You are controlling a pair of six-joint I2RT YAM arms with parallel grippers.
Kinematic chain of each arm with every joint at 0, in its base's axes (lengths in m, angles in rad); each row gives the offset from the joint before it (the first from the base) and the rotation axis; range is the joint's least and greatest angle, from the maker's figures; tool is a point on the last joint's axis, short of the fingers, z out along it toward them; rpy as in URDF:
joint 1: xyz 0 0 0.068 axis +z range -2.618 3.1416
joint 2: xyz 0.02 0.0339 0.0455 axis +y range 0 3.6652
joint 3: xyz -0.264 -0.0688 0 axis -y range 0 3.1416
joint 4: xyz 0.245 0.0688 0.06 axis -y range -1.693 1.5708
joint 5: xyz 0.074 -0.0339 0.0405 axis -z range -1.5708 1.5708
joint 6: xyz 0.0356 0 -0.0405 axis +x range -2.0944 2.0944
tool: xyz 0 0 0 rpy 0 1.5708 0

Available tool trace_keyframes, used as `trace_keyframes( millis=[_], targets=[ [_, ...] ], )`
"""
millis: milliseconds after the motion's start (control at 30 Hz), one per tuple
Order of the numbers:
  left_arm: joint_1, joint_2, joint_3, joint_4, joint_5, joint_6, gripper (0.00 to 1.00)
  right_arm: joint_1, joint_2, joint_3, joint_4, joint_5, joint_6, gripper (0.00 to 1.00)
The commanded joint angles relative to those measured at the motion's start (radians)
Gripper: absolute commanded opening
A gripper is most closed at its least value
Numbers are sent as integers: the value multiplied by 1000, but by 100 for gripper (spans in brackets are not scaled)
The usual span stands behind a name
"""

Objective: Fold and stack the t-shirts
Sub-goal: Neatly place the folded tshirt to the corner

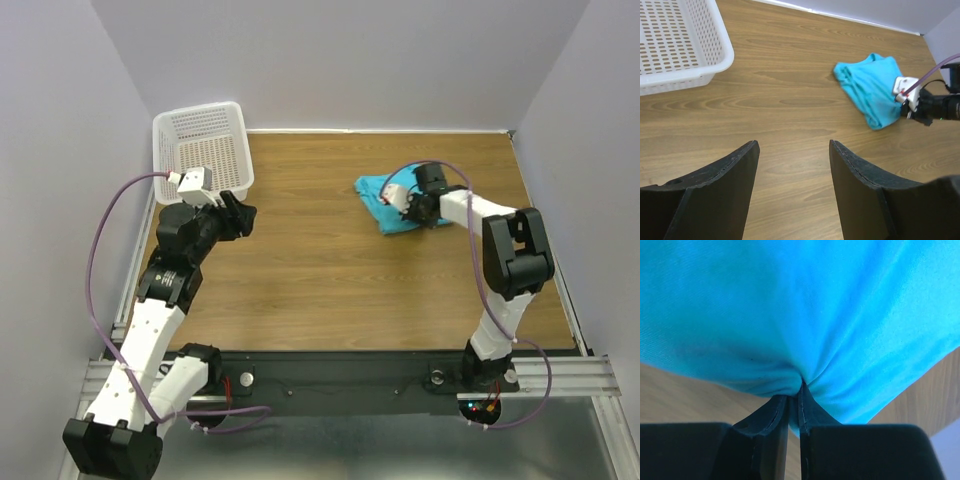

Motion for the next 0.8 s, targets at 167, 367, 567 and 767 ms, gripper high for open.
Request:
trace_keyframes(
  millis=[167, 367, 567, 767],
  targets=[
    [5, 30, -18, 89, 57, -28, 69, -279, 38, 66, 42, -35, -216, 1],
    [6, 49, -32, 113, 90, -43, 69, -385, 108, 154, 71, -57, -334, 1],
    [5, 58, -47, 125, 108, -60, 69, -434, 194, 264, 88, -100, -396, 1],
    [5, 63, -55, 127, 113, -65, 69, -454, 266, 347, 107, -89, -431, 1]
  ],
)
